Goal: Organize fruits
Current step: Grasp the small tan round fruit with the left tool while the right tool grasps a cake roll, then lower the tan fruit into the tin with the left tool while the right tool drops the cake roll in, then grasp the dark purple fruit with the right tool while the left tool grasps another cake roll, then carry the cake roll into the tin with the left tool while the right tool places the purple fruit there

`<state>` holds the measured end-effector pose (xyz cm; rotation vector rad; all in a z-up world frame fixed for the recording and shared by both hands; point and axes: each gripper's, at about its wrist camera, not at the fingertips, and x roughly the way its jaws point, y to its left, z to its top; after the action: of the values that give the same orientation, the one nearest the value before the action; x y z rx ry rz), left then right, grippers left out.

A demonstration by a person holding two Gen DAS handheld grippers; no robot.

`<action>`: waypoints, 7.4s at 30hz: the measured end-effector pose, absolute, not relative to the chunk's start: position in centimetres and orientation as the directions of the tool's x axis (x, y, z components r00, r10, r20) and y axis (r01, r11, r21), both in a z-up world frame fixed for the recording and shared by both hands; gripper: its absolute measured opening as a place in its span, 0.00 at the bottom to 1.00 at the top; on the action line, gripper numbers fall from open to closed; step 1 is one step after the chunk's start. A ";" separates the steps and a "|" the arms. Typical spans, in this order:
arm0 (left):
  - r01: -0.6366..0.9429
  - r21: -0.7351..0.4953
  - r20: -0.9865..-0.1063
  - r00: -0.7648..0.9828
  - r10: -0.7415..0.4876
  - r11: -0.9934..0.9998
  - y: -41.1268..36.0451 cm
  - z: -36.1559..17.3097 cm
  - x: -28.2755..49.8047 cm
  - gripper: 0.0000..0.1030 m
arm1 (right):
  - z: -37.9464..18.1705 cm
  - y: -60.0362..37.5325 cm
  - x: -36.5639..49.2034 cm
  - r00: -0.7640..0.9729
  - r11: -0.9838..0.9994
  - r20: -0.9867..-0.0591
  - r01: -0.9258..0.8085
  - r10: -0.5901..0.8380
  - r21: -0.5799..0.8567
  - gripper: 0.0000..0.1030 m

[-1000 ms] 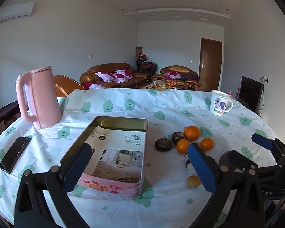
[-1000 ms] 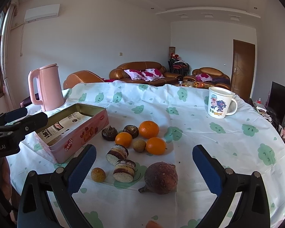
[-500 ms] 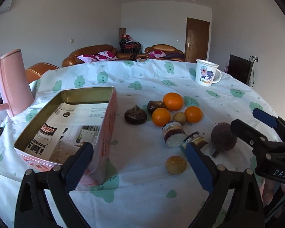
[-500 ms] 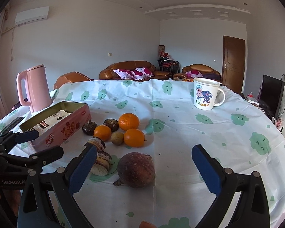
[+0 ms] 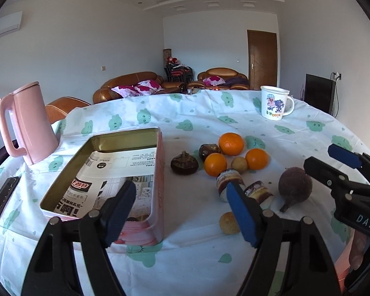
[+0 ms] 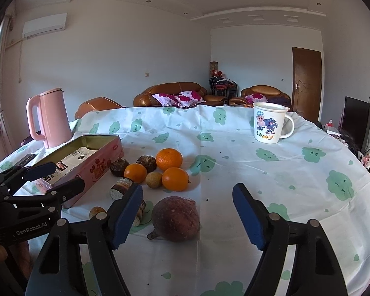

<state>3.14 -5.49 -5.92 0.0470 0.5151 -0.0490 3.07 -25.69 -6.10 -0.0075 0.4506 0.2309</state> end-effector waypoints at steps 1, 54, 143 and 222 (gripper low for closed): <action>0.076 0.014 -0.491 0.869 -0.060 0.997 -5.5 -5.8 3.0 0.76 | -6.1 -25.7 3.1 0.875 0.974 -0.432 -0.221 0.220 0.047 0.75; 0.190 -0.125 -0.565 0.793 -0.228 0.974 -3.3 -7.7 4.0 0.28 | -8.1 -17.2 4.3 0.771 0.908 -0.588 -0.395 0.244 -0.141 0.35; -0.099 -0.052 -0.577 0.815 0.051 0.994 10.3 -6.0 10.2 0.53 | -6.9 -1.5 11.9 0.629 0.761 -0.624 -0.644 0.463 -0.084 0.63; 0.289 -0.128 -0.562 0.767 -0.309 0.949 -8.1 -7.0 8.3 0.39 | -8.4 -25.6 4.9 0.829 0.955 -0.484 -0.291 0.282 0.058 0.49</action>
<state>8.28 -8.09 -6.96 -0.0343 0.6165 -0.3248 4.85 -25.55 -8.44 -0.0179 0.5105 0.3037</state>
